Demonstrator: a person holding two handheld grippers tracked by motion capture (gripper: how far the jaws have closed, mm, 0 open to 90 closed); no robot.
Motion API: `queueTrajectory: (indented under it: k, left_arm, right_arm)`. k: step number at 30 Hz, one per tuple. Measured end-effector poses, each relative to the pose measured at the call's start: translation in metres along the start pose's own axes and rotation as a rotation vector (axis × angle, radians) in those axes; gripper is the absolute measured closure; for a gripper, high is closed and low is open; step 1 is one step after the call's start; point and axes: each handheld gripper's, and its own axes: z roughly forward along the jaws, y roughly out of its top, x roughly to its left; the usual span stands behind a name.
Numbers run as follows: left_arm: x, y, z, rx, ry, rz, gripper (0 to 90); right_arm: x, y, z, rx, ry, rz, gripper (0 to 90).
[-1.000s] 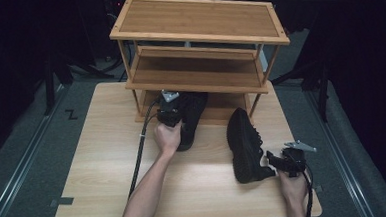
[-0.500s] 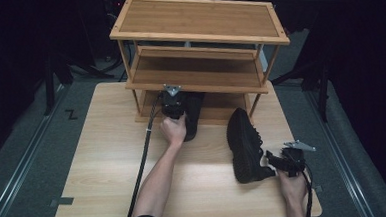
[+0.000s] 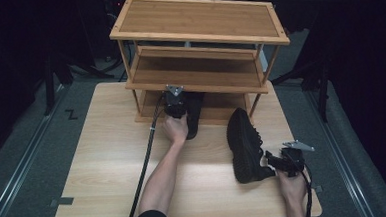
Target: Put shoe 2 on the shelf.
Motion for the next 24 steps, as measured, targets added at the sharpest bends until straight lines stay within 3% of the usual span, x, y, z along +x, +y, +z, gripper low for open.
queueTrajectory:
  k: [8,14,24]
  left_arm:
    - [0.0039,-0.0021,0.0036,-0.007,0.023,0.073,86.2]
    - [0.0059,-0.0006,0.0065,0.013,0.017,0.122,84.0]
    - [0.0082,-0.0004,0.0052,0.023,0.0,0.142,70.1]
  right_arm:
    - [0.001,0.0001,0.0003,0.0,-0.005,-0.006,32.2]
    - [0.0001,0.0002,0.0007,-0.003,-0.007,-0.022,32.2]
    - [0.0,0.0002,0.0006,-0.004,-0.006,-0.021,32.2]
